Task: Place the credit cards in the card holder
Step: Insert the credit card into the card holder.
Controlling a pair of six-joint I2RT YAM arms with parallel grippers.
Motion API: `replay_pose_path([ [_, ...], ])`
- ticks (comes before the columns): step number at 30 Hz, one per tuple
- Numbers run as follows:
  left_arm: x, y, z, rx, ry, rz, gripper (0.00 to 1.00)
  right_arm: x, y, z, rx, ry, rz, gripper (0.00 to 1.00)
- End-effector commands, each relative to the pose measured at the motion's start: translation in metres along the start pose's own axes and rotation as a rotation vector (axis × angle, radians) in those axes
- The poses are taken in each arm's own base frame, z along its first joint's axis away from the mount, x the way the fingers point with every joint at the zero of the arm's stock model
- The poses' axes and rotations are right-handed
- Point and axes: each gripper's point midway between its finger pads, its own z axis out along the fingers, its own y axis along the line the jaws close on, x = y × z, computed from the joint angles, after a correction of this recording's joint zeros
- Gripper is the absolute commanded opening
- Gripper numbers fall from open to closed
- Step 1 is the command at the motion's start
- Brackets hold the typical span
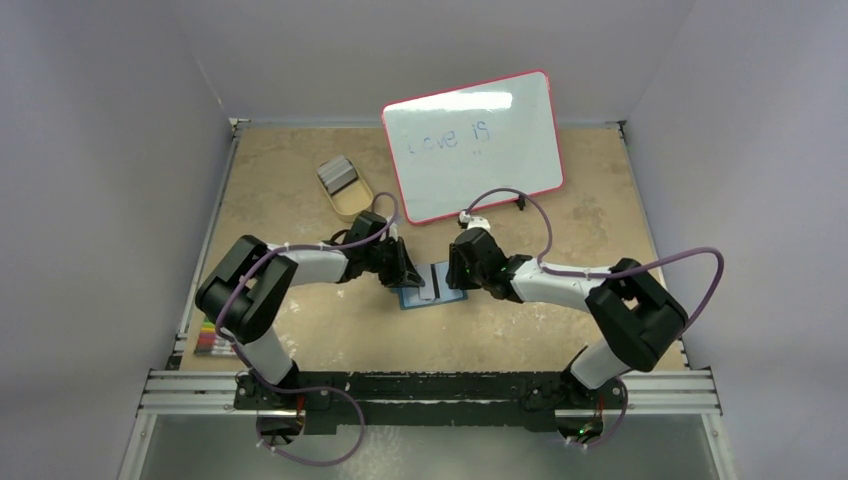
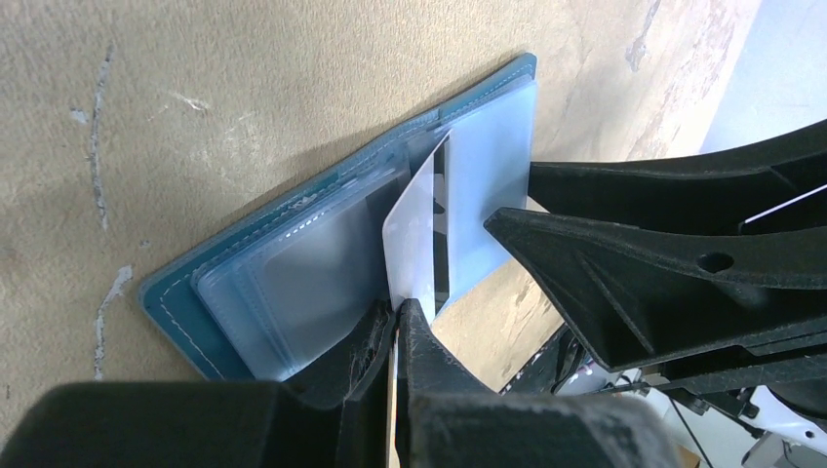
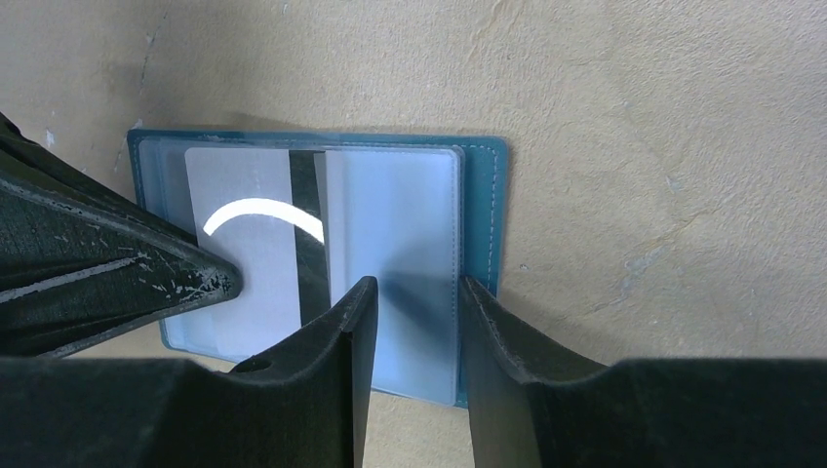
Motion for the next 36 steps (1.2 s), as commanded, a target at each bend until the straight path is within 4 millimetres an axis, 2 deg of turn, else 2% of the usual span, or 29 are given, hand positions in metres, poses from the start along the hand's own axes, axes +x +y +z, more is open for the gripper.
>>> replay_pose_path([
  [1, -0.007, 0.02, 0.006, -0.091, -0.038, 0.035, 0.0, 0.001, 0.006, -0.007, -0.037, 0.011, 0.02, 0.39],
  [4, -0.005, 0.021, 0.008, -0.087, -0.03, 0.03, 0.0, -0.01, 0.009, -0.015, -0.045, -0.011, 0.025, 0.4],
  [9, -0.005, 0.018, 0.013, -0.076, -0.03, 0.026, 0.0, -0.024, -0.001, -0.018, -0.015, -0.04, 0.031, 0.43],
  [17, -0.004, 0.018, 0.015, -0.08, -0.032, 0.023, 0.0, -0.007, -0.018, -0.007, 0.022, 0.003, 0.052, 0.41],
  [21, 0.001, 0.015, 0.018, -0.08, -0.019, 0.025, 0.01, 0.0, -0.012, -0.006, -0.022, 0.021, 0.069, 0.38],
  [26, 0.01, 0.008, 0.021, -0.077, 0.008, 0.031, 0.0, 0.0, -0.01, -0.006, -0.037, 0.017, 0.082, 0.36],
  [32, 0.017, 0.016, 0.016, -0.11, 0.011, 0.027, 0.0, 0.002, -0.011, -0.004, -0.032, 0.019, 0.086, 0.36],
  [36, 0.015, 0.013, 0.019, -0.098, -0.005, 0.021, 0.08, 0.004, -0.01, -0.003, -0.044, 0.021, 0.093, 0.36],
])
